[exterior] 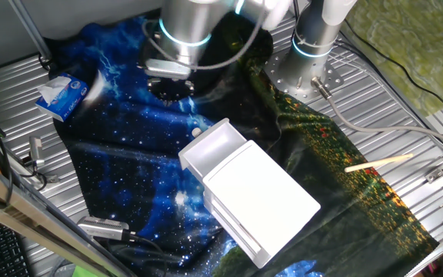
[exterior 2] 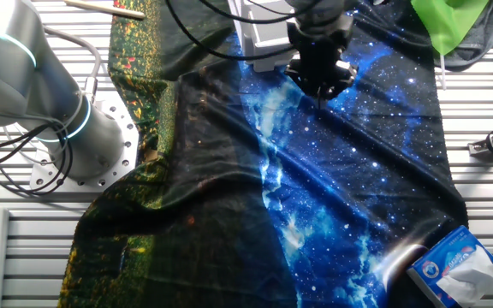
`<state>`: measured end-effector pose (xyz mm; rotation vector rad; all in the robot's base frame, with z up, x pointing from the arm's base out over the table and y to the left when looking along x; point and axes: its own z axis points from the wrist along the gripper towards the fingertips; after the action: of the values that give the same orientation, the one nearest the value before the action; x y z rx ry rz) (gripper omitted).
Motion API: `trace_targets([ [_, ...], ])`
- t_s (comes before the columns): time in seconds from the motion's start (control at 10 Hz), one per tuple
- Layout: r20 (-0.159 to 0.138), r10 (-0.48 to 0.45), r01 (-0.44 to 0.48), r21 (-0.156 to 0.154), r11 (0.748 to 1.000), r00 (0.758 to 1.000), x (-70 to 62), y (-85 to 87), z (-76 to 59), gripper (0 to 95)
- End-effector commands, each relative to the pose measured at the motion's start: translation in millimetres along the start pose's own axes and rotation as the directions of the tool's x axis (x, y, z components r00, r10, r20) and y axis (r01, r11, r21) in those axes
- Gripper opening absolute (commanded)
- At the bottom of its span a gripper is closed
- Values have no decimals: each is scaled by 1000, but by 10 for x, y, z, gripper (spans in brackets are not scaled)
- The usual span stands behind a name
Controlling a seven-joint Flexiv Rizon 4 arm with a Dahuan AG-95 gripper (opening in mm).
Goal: Grasp the handle and close the drawer
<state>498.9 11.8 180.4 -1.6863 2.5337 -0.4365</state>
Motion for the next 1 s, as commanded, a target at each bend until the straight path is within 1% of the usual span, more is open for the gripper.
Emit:
trace_targets([
  [0.1,-25,66,-70,-216,974,998,-15,2,-22,0],
  [0.2,1,52,-51,-238,970,999,-18,3,-27,0],
  [0.3,1,50,-49,-240,970,999,-19,5,-35,0],
  [0.4,8,32,-29,-241,970,999,-19,6,-37,0],
  [0.5,24,18,-11,-246,969,1000,-18,9,-37,0],
  [0.8,42,-27,37,-248,968,999,-14,25,-35,0],
  [0.9,58,-46,59,-251,966,997,-14,25,-34,0],
  [1.0,95,-103,124,-252,960,990,-15,25,-34,0],
])
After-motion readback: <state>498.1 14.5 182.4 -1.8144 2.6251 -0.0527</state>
